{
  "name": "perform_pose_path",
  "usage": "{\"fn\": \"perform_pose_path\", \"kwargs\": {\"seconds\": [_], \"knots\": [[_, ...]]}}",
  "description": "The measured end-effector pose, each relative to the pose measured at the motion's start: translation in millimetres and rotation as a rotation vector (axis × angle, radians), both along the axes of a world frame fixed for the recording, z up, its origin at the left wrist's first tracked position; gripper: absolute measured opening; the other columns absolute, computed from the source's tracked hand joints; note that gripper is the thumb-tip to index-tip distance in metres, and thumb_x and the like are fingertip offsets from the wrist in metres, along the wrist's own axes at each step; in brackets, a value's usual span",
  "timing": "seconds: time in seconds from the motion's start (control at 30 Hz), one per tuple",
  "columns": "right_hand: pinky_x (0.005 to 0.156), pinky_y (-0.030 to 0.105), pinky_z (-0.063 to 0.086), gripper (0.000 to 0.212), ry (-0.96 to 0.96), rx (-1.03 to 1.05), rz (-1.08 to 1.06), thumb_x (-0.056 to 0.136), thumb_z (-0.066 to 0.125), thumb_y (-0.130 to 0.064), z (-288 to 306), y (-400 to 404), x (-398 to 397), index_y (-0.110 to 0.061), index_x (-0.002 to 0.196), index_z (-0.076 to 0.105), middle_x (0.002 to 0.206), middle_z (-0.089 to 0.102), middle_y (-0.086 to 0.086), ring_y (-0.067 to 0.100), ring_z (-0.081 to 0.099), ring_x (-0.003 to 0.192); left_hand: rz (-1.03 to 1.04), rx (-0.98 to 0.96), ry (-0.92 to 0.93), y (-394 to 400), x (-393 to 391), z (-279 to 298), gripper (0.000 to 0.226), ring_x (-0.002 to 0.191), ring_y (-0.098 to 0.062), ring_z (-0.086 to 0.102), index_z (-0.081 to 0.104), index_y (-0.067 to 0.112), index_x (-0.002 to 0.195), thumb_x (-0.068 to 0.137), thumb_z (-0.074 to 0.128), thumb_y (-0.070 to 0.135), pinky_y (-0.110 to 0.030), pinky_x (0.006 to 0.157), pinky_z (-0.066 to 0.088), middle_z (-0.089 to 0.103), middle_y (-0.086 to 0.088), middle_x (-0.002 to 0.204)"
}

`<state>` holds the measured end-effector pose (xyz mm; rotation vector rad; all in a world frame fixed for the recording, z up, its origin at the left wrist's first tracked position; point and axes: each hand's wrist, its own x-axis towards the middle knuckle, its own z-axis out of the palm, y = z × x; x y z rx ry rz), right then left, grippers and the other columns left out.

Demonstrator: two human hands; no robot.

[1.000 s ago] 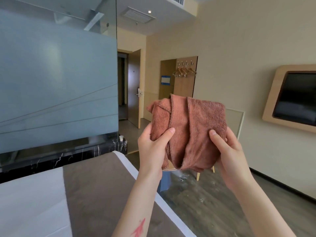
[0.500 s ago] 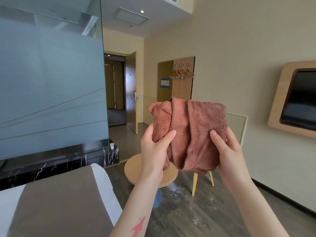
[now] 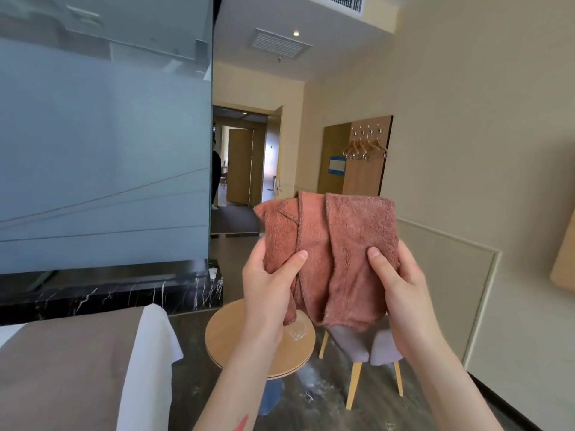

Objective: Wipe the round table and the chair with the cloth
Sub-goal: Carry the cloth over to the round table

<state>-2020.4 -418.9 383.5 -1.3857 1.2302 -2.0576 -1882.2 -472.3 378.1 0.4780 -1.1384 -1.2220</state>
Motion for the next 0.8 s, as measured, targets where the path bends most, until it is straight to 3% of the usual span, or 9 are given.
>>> {"fn": "perform_pose_path", "kwargs": {"seconds": [0.23, 0.4, 0.57, 0.8], "knots": [[0.075, 0.007, 0.049, 0.034, -0.013, -0.009, 0.085, 0.091, 0.050, -0.013, -12.1, -73.5, -71.3, -0.022, 0.123, 0.054, 0.114, 0.064, -0.011, -0.005, 0.062, 0.097, 0.094, 0.011, -0.043, -67.5, -70.4, -11.4, 0.039, 0.096, -0.009, 0.066, 0.059, 0.036, 0.099, 0.079, 0.068, 0.003, -0.030, 0.083, 0.053, 0.068, 0.008, 0.103], [0.071, 0.006, 0.048, 0.031, 0.011, -0.014, 0.103, 0.091, 0.050, -0.013, -18.5, -166.7, -115.1, -0.030, 0.116, 0.054, 0.108, 0.062, -0.018, -0.011, 0.061, 0.091, 0.142, 0.033, -0.050, -157.2, -112.9, -20.2, 0.047, 0.104, -0.016, 0.063, 0.058, 0.022, 0.120, 0.078, 0.069, 0.005, -0.040, 0.092, 0.052, 0.067, 0.001, 0.113], [0.074, 0.012, 0.049, 0.027, 0.034, 0.004, 0.125, 0.090, 0.051, -0.023, -17.3, -289.3, -152.1, -0.047, 0.101, 0.052, 0.103, 0.061, -0.025, -0.012, 0.060, 0.091, 0.179, 0.032, -0.057, -277.2, -147.3, -17.7, 0.045, 0.105, -0.018, 0.063, 0.058, 0.025, 0.117, 0.078, 0.070, 0.005, -0.042, 0.092, 0.052, 0.067, 0.000, 0.112], [0.079, 0.017, 0.047, 0.026, 0.003, 0.019, 0.179, 0.090, 0.051, -0.025, -11.1, -420.2, -182.6, -0.045, 0.107, 0.051, 0.107, 0.061, -0.022, -0.006, 0.059, 0.096, 0.224, 0.030, -0.115, -404.8, -177.4, -6.7, 0.046, 0.107, -0.017, 0.061, 0.055, 0.024, 0.121, 0.080, 0.069, 0.008, -0.043, 0.094, 0.051, 0.064, 0.000, 0.116]]}}
